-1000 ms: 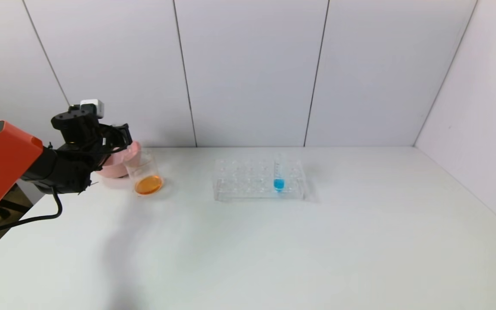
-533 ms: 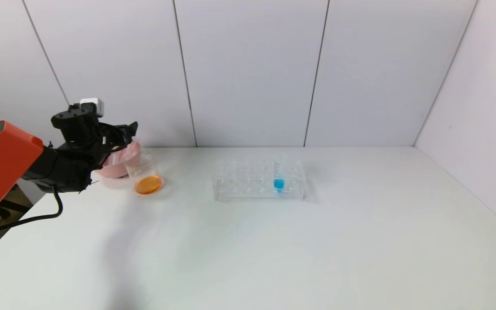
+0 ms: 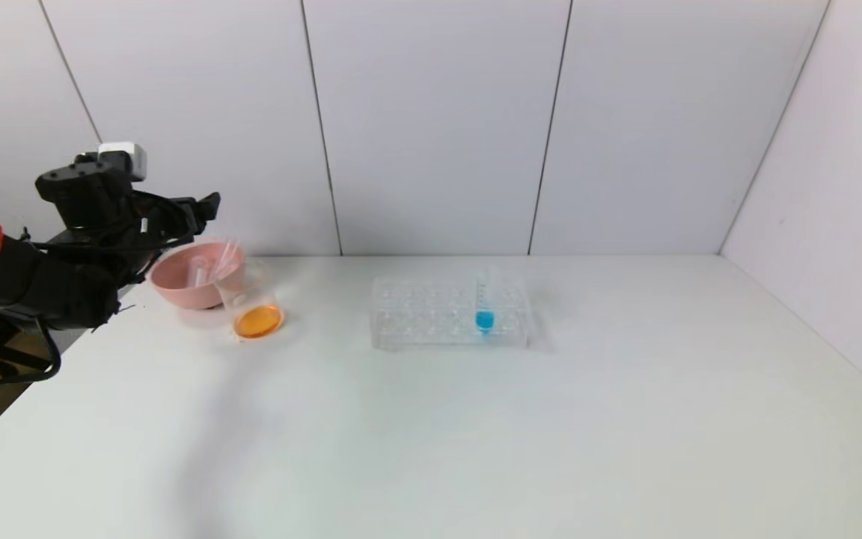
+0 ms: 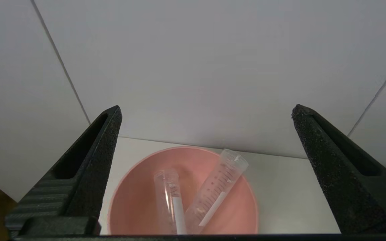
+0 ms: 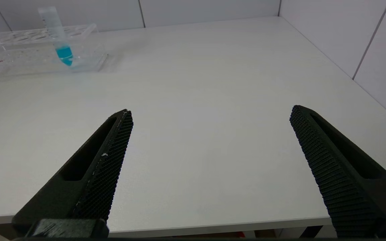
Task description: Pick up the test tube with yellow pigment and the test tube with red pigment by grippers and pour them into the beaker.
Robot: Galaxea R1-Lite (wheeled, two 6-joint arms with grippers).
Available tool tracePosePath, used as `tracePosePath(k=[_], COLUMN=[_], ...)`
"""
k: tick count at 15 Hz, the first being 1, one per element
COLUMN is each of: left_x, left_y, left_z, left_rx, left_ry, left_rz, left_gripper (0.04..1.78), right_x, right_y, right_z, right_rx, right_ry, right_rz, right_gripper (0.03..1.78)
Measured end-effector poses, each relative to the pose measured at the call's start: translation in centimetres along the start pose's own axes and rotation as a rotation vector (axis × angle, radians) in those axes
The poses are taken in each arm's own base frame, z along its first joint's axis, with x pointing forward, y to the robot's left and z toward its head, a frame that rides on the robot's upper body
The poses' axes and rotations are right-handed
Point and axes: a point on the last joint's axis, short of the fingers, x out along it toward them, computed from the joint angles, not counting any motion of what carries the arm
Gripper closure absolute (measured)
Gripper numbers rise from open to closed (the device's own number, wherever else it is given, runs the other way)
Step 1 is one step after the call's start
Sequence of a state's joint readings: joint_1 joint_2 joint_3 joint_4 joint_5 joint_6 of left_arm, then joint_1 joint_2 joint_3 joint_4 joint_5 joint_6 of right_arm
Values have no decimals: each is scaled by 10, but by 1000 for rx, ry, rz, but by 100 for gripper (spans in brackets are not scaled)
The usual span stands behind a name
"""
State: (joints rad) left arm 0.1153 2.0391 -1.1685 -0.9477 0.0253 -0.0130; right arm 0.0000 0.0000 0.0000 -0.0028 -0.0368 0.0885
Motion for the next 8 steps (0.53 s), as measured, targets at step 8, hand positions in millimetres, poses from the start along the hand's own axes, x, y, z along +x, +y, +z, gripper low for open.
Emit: tracePosePath(k=[8], left_x=[-146], left_y=[1], left_z=[101], left_rx=[58], left_ry=[-212], left_rz=[-169], left_gripper=[6], right_x=[0], right_y=[0], right_z=[0], right_rx=[0], right_ry=[0], right_rz=[0], right_gripper=[10])
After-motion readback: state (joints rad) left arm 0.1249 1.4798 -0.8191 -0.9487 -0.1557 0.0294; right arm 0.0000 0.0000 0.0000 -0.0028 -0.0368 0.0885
